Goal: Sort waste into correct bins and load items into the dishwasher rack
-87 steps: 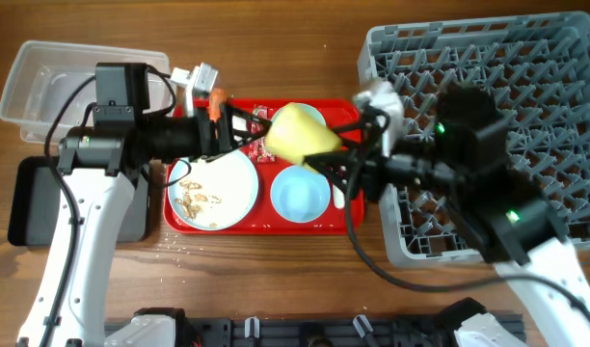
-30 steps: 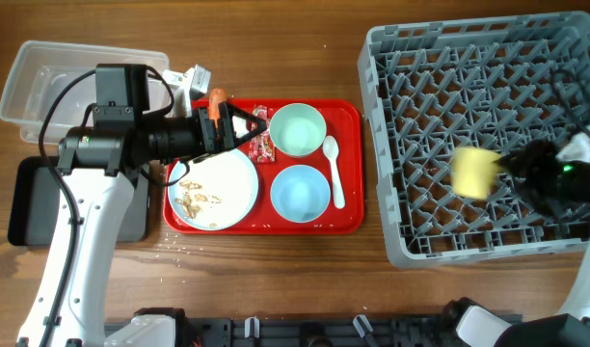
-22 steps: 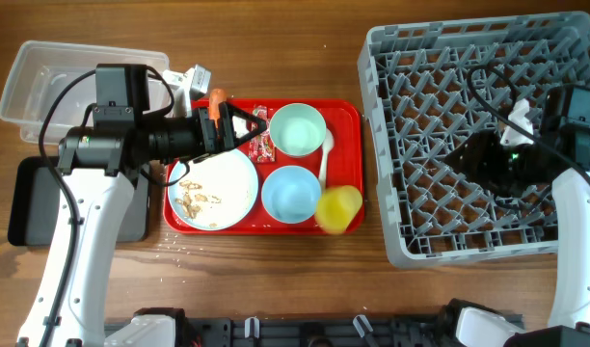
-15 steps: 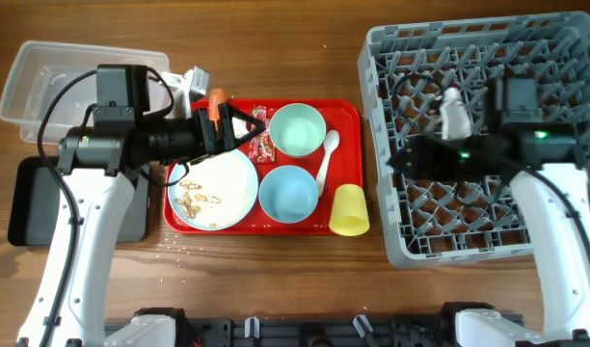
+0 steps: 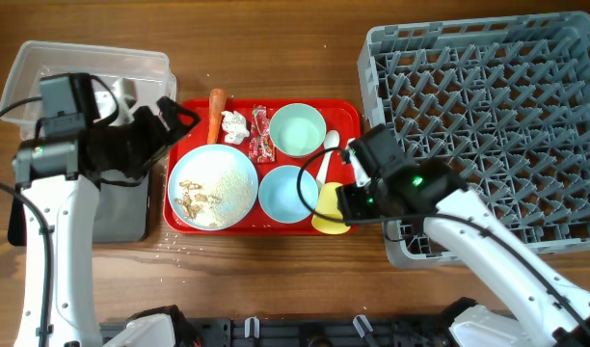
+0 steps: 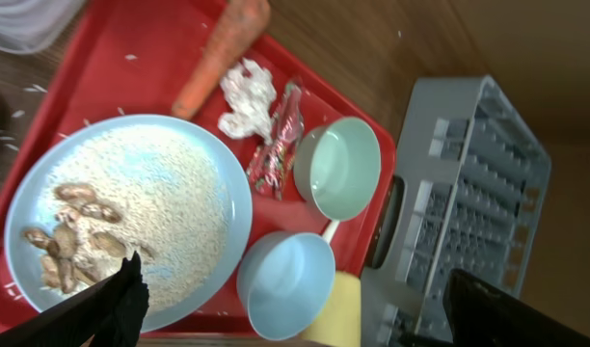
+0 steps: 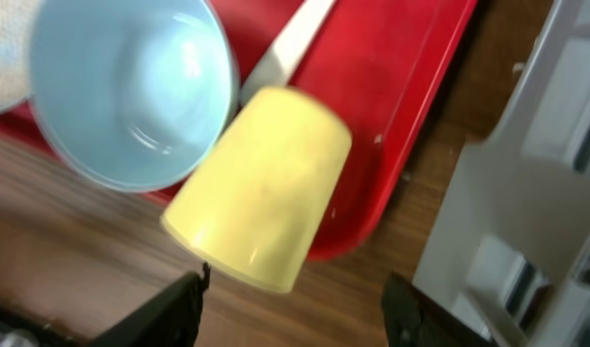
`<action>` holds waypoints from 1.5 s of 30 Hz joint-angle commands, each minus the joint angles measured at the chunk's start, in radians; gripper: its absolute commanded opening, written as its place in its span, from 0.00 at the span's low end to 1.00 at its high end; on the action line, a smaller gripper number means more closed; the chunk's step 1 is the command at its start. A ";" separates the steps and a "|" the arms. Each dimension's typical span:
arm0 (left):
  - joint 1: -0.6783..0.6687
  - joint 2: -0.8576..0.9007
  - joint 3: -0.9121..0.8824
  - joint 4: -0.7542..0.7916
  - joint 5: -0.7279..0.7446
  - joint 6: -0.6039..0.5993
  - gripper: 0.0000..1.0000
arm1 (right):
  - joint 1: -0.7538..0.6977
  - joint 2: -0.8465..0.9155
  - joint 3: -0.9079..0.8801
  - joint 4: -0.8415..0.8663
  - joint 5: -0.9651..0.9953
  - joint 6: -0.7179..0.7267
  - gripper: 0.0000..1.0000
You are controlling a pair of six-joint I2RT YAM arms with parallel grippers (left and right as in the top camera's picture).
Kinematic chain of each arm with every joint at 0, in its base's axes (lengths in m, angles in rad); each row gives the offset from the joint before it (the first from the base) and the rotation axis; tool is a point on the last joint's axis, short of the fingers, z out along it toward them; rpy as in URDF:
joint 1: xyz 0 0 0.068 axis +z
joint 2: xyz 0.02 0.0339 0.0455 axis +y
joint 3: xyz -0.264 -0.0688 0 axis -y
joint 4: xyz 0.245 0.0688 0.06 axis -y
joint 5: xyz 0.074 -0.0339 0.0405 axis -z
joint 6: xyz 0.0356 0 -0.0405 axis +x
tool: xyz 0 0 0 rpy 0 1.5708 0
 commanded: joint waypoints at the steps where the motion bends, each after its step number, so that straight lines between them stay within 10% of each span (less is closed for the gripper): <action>1: 0.025 -0.019 0.012 -0.006 -0.012 -0.027 1.00 | 0.056 0.001 -0.099 0.103 0.133 0.081 0.61; 11: 0.025 -0.019 0.012 -0.018 -0.012 -0.023 1.00 | 0.097 0.096 -0.119 0.193 0.124 0.080 0.57; 20: -0.011 -0.019 0.012 -0.027 0.037 0.078 1.00 | 0.102 -0.186 -0.109 0.149 -0.158 0.062 0.62; 31: -0.011 -0.019 0.012 -0.024 0.037 0.078 1.00 | 0.297 0.073 -0.105 0.103 0.220 0.290 0.63; 38: -0.011 -0.019 0.012 -0.024 0.037 0.078 1.00 | 0.226 -0.020 -0.099 0.175 -0.089 0.408 0.67; 45: -0.011 -0.019 0.012 -0.024 0.037 0.078 1.00 | 0.245 0.019 -0.099 0.197 0.091 0.521 0.68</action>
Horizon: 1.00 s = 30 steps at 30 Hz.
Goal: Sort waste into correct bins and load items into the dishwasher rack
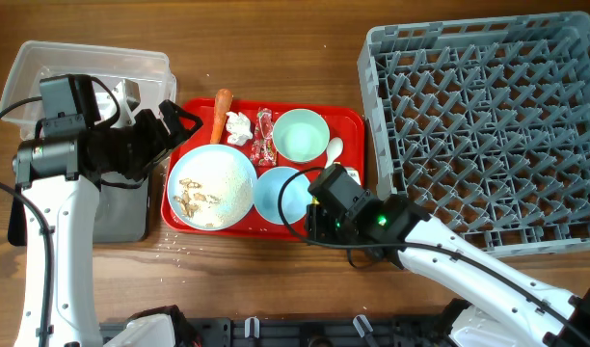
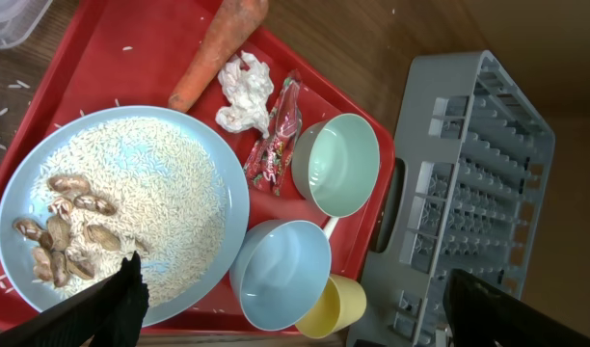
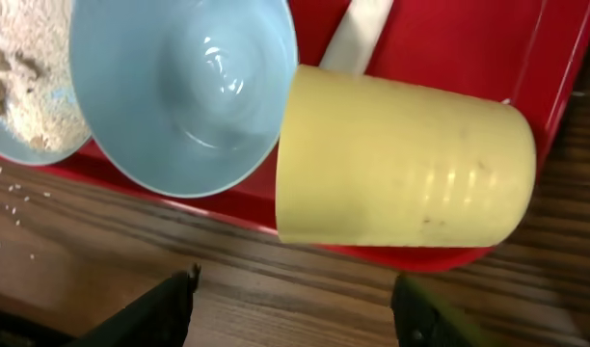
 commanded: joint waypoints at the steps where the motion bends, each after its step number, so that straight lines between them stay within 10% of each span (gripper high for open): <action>1: -0.003 -0.018 0.012 -0.001 0.016 0.021 1.00 | -0.004 0.026 0.011 0.007 0.061 -0.004 0.68; 24: -0.040 -0.018 0.012 -0.001 0.039 0.026 1.00 | -0.038 0.096 0.118 -0.132 0.222 -0.184 0.64; 30: -0.273 -0.018 0.012 -0.112 0.113 0.247 0.93 | -0.145 -0.146 0.257 -0.177 0.232 -0.154 0.72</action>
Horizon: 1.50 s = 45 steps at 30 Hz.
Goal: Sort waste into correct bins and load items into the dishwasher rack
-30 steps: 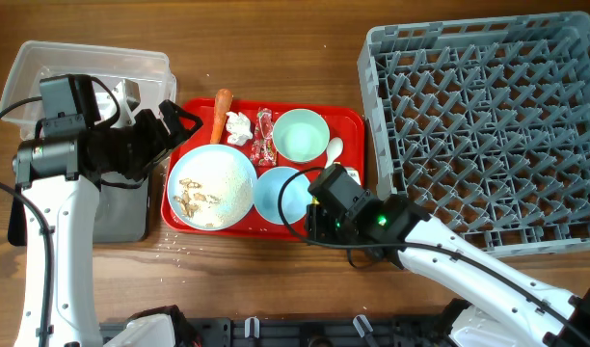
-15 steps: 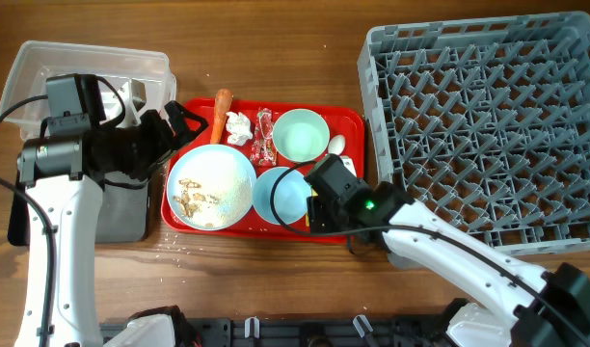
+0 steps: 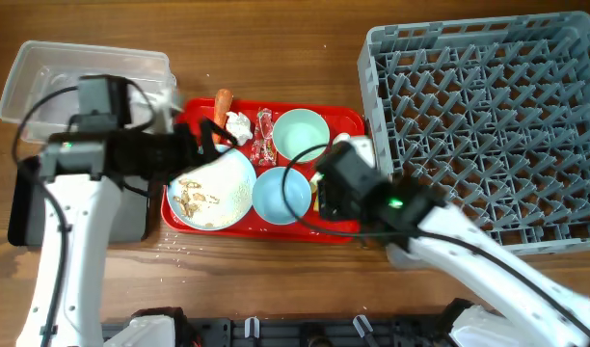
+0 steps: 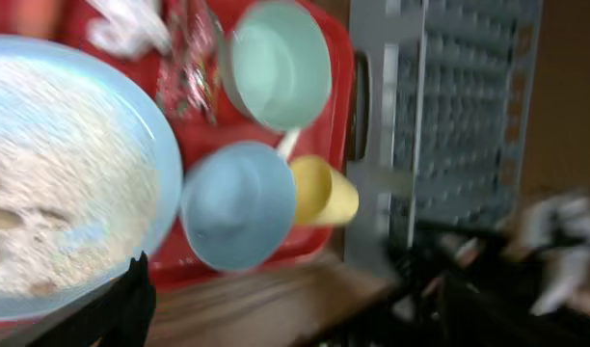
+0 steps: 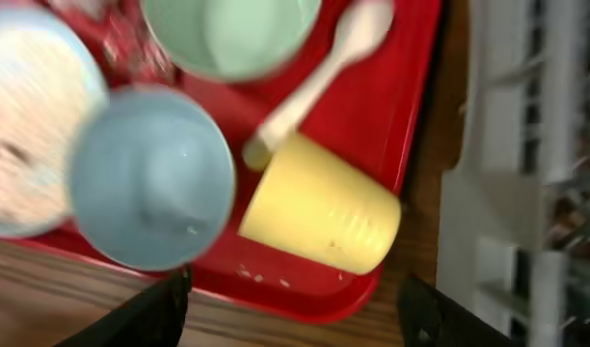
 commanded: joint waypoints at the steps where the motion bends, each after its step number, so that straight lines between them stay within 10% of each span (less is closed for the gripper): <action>1: -0.153 -0.018 0.011 -0.022 0.015 0.103 0.93 | -0.113 -0.156 0.069 -0.005 0.004 0.027 0.73; 13: -0.642 0.389 0.003 0.187 -0.146 0.258 0.81 | -0.374 -0.425 0.074 -0.044 -0.078 0.077 0.86; 23: -0.643 0.473 0.003 0.366 -0.051 0.257 0.56 | -0.374 -0.380 0.074 -0.073 -0.081 0.076 0.88; 29: -0.681 0.507 0.003 0.352 -0.033 0.257 0.58 | -0.374 -0.375 0.074 -0.077 -0.081 0.077 0.88; 35: -0.681 0.513 0.003 0.359 -0.033 0.240 0.04 | -0.374 -0.374 0.074 -0.081 -0.081 0.076 0.88; 45: -0.311 0.144 0.006 0.335 0.219 0.075 0.04 | -0.373 -0.320 0.073 -0.037 -0.319 -0.159 0.87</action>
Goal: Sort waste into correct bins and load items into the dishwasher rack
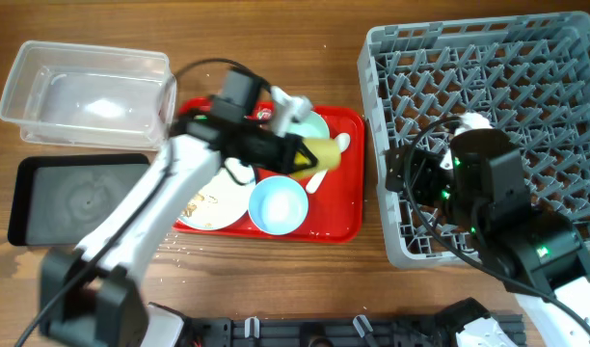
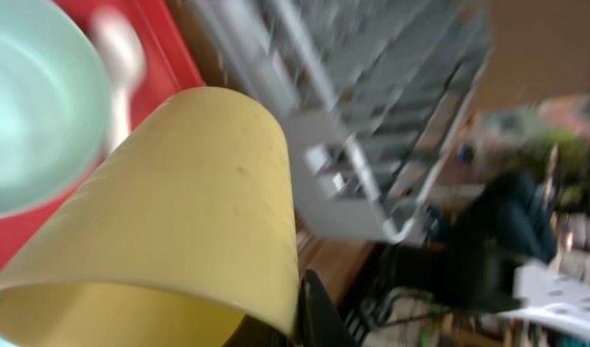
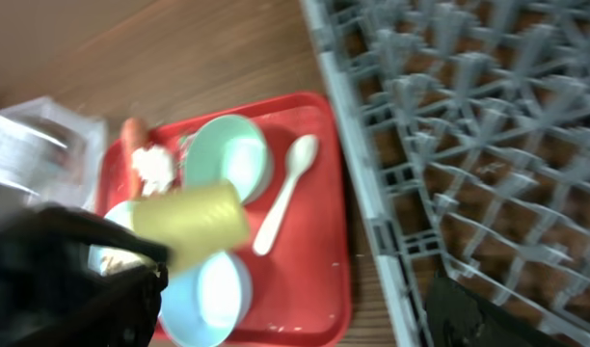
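Observation:
My left gripper (image 1: 303, 154) has reached across the red tray (image 1: 343, 220) and is shut on the yellow cup (image 1: 322, 152). The cup is held on its side above the tray. It fills the left wrist view, the yellow cup (image 2: 170, 212) with one dark finger (image 2: 316, 313) at its rim. My right gripper (image 3: 295, 323) is open and empty at the left edge of the grey rack (image 1: 488, 96). From there it looks down on the cup (image 3: 189, 220), the white spoon (image 3: 285, 193), the green bowl (image 3: 227, 154) and the blue bowl (image 3: 213, 299).
A plate of rice (image 1: 213, 204) lies on the tray, partly under my left arm. A carrot (image 3: 131, 135) and crumpled tissue (image 3: 152, 166) sit at the tray's back. A clear bin (image 1: 88, 92) and a black bin (image 1: 78, 200) stand to the left.
The yellow cup lay on the tray near my open right gripper. Now my left gripper is shut on it above the tray, and my right gripper has drawn back to the rack's edge.
The cup first lay half off the tray's front right corner under my right gripper, my left gripper by the bins. Then it rested at the tray's edge by the blue bowl, then fully on the tray. Now my left gripper holds it.

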`<action>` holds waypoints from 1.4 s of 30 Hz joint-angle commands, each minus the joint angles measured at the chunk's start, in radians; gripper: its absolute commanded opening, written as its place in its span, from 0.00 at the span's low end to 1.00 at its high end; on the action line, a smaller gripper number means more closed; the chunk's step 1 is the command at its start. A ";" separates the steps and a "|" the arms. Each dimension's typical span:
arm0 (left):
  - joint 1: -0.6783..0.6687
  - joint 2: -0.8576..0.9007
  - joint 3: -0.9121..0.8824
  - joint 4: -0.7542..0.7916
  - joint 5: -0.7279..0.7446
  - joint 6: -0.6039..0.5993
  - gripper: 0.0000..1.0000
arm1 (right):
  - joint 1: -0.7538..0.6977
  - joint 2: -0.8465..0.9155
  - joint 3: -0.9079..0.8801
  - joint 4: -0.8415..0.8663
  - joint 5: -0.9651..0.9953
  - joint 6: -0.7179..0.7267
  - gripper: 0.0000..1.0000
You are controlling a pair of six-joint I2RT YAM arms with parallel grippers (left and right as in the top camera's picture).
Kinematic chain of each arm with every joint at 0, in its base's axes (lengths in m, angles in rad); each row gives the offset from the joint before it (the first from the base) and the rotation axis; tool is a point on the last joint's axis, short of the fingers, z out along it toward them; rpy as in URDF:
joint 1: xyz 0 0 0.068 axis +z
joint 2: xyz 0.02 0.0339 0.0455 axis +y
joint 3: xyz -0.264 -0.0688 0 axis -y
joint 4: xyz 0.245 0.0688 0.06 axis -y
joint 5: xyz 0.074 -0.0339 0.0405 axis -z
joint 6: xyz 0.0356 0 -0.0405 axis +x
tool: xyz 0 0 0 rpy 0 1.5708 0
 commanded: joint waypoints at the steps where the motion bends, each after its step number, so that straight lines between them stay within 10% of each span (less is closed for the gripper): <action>1: 0.227 -0.196 0.007 -0.005 0.183 -0.047 0.04 | -0.004 0.068 0.015 0.085 -0.257 -0.181 0.86; 7: 0.508 -0.237 0.007 -0.095 0.481 -0.039 0.04 | -0.004 0.231 0.015 0.211 -0.556 -0.305 0.77; 16: 0.389 -0.237 0.007 -0.090 0.780 -0.039 0.04 | -0.004 0.238 0.015 0.553 -0.988 -0.427 0.95; 32: 0.310 -0.396 0.007 -0.083 0.795 -0.119 0.04 | -0.043 0.244 0.015 0.616 -1.185 -0.502 0.96; 42: 0.260 -0.395 0.007 -0.039 0.656 -0.121 0.04 | -0.043 0.244 0.015 0.652 -1.246 -0.468 0.49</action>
